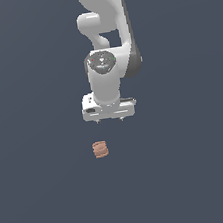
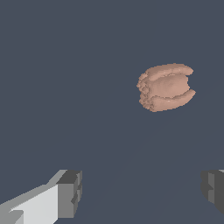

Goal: Pick up the object and move it to a goal position.

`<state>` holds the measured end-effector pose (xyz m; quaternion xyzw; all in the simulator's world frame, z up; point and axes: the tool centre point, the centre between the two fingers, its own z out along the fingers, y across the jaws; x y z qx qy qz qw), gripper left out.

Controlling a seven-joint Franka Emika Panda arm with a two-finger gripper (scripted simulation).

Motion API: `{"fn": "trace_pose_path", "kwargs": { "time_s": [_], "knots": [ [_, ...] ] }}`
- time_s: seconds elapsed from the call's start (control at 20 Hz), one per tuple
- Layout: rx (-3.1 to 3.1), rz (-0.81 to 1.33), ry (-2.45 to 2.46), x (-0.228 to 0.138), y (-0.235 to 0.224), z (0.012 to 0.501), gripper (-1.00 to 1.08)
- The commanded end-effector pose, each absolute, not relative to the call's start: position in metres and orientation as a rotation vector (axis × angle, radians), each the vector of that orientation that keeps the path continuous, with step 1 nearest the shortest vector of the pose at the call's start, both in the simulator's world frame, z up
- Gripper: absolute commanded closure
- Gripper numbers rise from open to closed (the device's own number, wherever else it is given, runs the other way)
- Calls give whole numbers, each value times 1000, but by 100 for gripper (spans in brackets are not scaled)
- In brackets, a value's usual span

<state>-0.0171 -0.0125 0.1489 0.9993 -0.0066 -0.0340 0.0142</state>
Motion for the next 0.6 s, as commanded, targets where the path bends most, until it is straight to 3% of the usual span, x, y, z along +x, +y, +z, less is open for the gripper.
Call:
{"fn": "trace_pose_path", "kwargs": {
  "time_s": [0.0,0.55],
  "knots": [
    [3111,-106,-21,-17,-12,149,-92],
    [3137,-99,-22,-16,5,163,-92]
  ]
}}
